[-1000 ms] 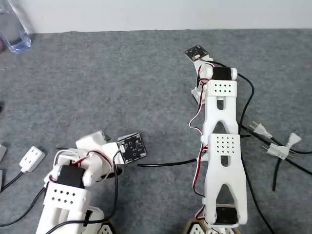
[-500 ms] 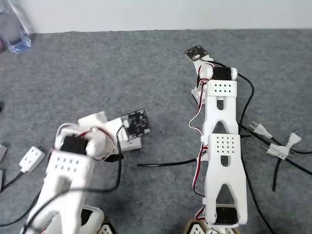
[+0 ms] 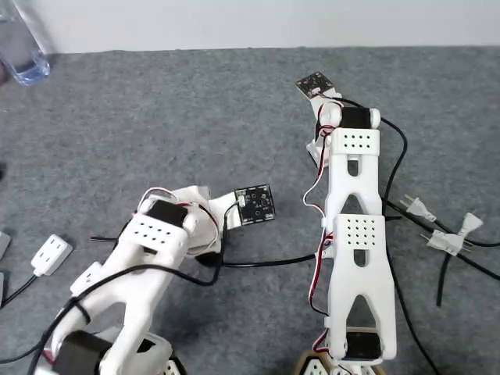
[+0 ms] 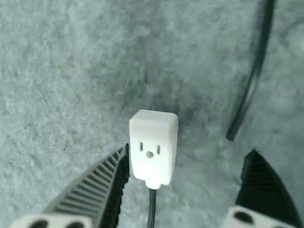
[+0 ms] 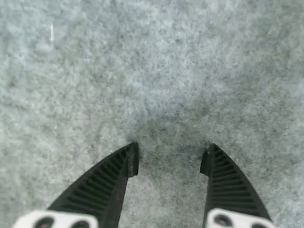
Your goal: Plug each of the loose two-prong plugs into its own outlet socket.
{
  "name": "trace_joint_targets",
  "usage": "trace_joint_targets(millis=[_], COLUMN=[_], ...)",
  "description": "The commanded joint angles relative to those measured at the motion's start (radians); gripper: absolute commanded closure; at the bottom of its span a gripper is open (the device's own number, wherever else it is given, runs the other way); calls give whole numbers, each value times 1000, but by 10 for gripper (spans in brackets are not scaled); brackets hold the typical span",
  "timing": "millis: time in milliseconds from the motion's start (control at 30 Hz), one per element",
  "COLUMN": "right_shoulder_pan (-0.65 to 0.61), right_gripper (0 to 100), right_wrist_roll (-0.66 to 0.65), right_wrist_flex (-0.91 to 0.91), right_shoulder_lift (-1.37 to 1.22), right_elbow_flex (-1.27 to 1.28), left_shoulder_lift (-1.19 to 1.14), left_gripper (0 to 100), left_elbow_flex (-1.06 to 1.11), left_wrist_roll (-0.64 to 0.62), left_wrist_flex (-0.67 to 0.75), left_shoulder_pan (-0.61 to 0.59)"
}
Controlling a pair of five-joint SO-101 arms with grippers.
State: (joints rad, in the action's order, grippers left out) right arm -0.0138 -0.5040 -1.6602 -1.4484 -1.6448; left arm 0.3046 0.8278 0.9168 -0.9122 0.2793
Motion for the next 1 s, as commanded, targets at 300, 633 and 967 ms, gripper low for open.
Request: trace_joint_targets(millis=[300, 633, 967], right_shoulder_pan=[25, 25, 25], right_gripper=[775, 775, 775], right_wrist_roll=[-8, -8, -8], right_wrist_flex=[35, 35, 33], right_shoulder_lift=[-2, -2, -2], right_elbow_flex=[-31, -31, -31], left_shoulder_lift=[-74, -74, -81], left_gripper=[644, 644, 644], left_elbow_flex=[-30, 22, 33], left_wrist_roll=[-9, -11, -11], left_wrist_flex=[25, 26, 46], left_shoulder_pan=[-44, -51, -60])
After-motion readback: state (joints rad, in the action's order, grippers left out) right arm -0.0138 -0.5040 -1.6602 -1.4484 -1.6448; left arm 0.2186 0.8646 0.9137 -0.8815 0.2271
